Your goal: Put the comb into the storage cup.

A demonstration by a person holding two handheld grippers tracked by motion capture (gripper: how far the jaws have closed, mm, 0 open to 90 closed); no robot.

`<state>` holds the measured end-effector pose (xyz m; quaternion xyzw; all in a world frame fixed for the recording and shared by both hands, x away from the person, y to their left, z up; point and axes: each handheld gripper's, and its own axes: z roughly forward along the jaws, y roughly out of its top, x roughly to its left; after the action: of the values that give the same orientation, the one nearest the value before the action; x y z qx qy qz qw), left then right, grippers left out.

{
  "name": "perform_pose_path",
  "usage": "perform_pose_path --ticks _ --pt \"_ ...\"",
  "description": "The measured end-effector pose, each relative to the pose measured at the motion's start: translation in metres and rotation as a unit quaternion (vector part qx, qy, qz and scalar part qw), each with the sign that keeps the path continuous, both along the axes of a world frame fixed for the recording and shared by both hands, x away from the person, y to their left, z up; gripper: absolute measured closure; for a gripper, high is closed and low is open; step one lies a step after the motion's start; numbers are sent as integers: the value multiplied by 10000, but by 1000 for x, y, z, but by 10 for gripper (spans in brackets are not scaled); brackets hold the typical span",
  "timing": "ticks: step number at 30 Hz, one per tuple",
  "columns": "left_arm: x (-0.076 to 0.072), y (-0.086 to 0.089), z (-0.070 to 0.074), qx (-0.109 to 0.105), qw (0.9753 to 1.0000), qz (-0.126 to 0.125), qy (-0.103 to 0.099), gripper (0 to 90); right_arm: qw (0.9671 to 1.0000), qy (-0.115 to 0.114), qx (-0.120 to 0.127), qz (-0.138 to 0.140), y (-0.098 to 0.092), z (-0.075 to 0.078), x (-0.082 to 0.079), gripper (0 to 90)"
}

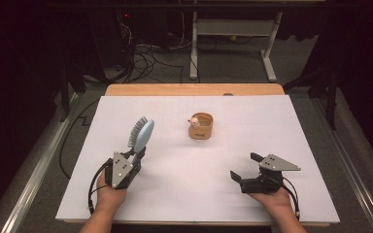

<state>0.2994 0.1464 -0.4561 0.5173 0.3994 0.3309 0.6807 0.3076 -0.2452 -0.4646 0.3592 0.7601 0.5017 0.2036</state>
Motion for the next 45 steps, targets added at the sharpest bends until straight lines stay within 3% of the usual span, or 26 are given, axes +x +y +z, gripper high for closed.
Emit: perform_pose_path --ticks 9,23,45 --pt "-3 -4 2 -213 9996 -155 63 772 10000 -8 2 31 2 0 0 0" --pt "-7 -13 5 -362 9987 -338 111 772 9999 -32 140 59 9 3 0 0" --pt "-14 -36 11 -468 9970 -605 122 772 9965 -326 390 658 73 37 2 0"
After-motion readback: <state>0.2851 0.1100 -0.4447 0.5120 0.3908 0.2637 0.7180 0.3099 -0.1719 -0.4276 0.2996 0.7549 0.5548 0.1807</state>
